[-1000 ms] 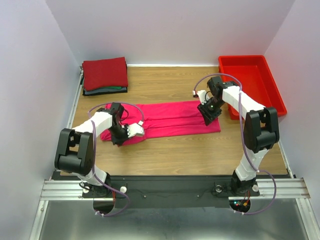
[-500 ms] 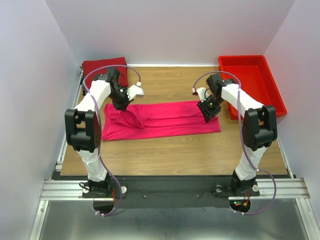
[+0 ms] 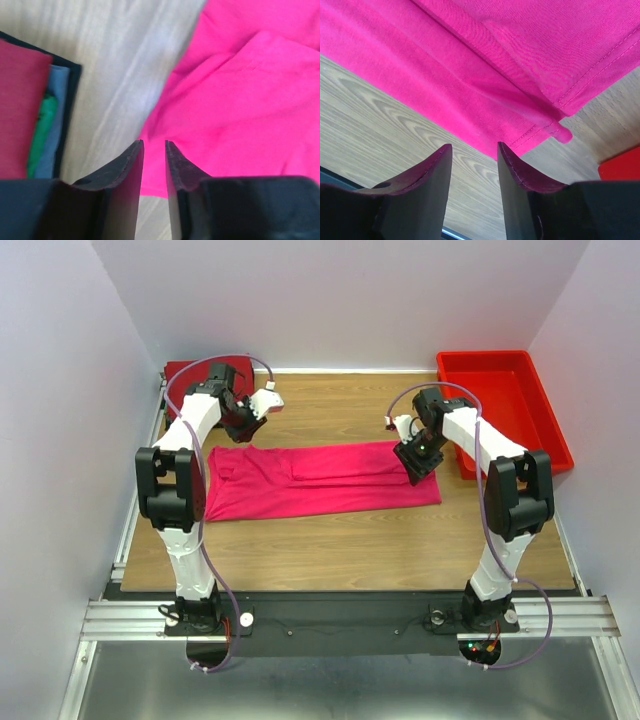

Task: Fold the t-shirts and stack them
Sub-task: Fold the tshirt

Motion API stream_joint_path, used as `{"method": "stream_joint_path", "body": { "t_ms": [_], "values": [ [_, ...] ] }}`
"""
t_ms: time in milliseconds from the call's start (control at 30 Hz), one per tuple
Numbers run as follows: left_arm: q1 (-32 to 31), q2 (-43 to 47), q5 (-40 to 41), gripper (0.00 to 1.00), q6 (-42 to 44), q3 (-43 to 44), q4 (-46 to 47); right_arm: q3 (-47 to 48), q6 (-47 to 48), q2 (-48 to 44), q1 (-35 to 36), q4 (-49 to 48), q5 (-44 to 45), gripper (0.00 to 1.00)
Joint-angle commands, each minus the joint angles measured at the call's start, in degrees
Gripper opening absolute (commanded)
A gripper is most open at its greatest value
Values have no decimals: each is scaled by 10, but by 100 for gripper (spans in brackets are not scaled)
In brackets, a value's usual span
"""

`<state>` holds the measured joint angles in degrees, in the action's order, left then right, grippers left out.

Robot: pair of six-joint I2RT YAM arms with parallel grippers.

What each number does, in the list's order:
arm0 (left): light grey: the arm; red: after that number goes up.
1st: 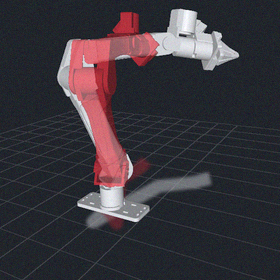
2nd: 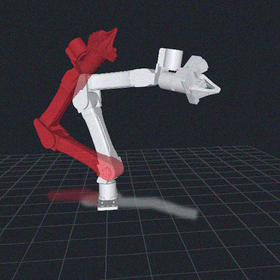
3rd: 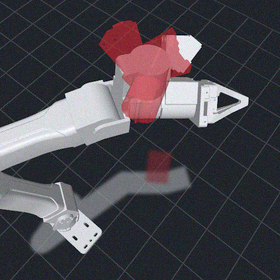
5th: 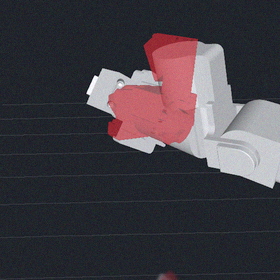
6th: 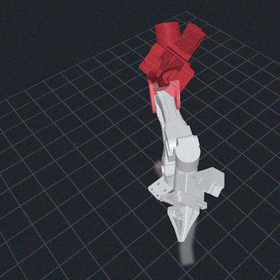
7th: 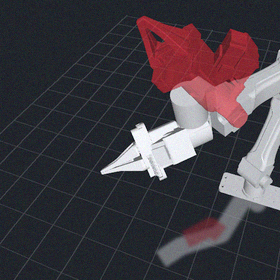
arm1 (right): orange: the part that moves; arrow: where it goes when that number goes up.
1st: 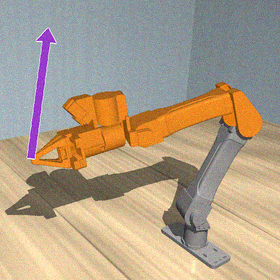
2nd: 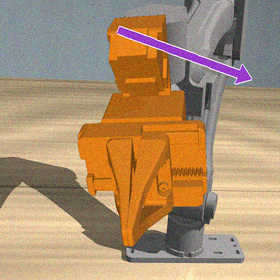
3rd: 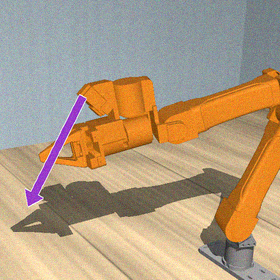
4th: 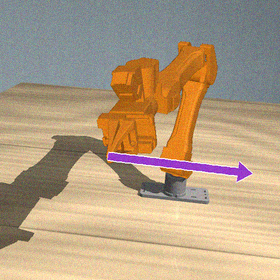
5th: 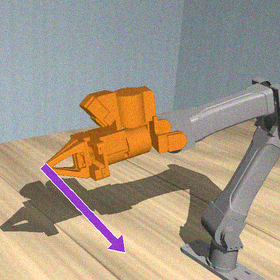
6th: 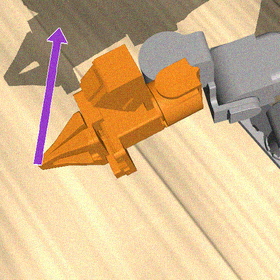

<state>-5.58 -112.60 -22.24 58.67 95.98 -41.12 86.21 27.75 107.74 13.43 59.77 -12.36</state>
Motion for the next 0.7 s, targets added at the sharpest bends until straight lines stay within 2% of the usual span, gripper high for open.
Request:
{"method": "stream_joint_path", "body": {
  "t_ms": [0,167,233,300,400,467,533,667],
  "values": [
    [11,13,2,38,-37,-8,34,25,-11,-11,-11,-9,16,48],
    [26,62,6,40,-81,-46,77,38,-2,-21,-36,-8,25,49],
    [16,91,-44,40,-74,-55,65,34,20,-29,-42,-7,27,48],
    [-14,104,-70,38,-64,-58,28,25,41,-36,-42,-7,31,45],
    [-62,100,-145,32,-63,-63,-24,1,72,-42,-42,-3,37,34],
    [-87,100,-161,31,-71,-88,-24,-20,87,-43,-42,1,37,26],
    [-122,103,-169,27,-97,-111,-9,-30,87,-39,-42,3,32,24],
    [-172,101,-178,26,-145,-156,32,-33,72,-23,-40,-4,-4,23]
  ]
}}
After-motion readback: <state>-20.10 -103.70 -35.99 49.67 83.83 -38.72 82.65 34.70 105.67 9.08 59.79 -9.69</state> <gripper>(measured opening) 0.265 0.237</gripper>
